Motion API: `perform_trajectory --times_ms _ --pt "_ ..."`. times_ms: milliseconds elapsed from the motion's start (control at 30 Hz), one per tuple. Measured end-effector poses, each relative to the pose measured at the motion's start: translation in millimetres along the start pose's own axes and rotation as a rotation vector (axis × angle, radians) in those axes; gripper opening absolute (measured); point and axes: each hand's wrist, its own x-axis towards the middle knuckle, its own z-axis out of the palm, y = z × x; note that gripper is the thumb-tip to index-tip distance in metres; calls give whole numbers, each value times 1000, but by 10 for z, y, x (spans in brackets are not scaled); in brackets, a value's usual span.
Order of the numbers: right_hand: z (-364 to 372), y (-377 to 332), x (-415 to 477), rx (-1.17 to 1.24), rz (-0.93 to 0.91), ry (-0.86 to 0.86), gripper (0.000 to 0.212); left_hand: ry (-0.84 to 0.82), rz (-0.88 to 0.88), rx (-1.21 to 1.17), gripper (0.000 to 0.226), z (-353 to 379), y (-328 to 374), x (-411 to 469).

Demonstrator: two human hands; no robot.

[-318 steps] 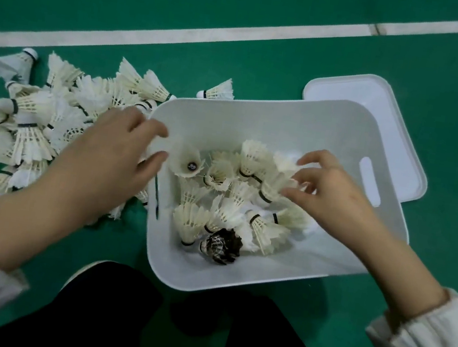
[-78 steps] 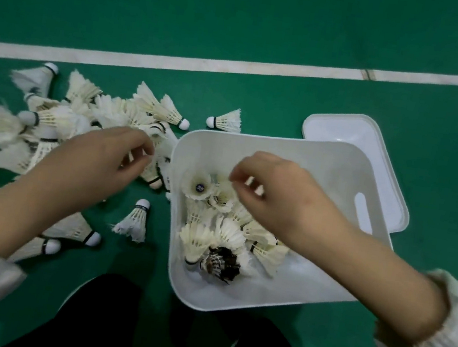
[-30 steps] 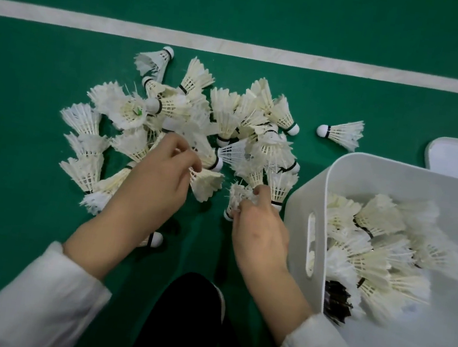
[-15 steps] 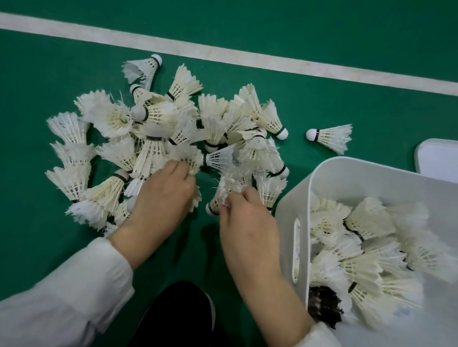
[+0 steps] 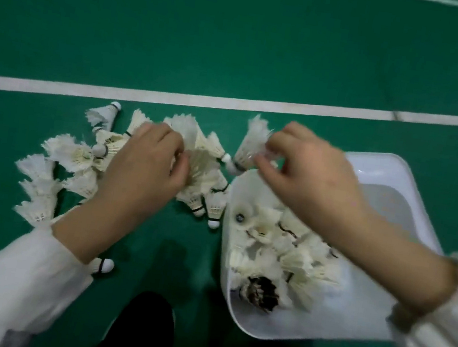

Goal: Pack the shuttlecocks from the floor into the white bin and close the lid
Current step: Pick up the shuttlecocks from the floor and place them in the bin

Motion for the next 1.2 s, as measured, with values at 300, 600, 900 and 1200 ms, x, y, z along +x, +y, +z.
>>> perform_trajectory --times_ms 300,600,900,1200 --pt "214 1700 -1086 -127 558 -298 34 -183 377 -186 29 390 1097 30" --pt "989 2043 -1222 -370 500 -556 19 -341 411 -164 35 927 1065 -255" --pt "1219 2097 -1355 -340 435 -746 32 -403 383 -173 36 1126 1093 -296" --pt "621 1425 -1129 342 401 -357 21 -407 266 -179 37 1112 1123 -291"
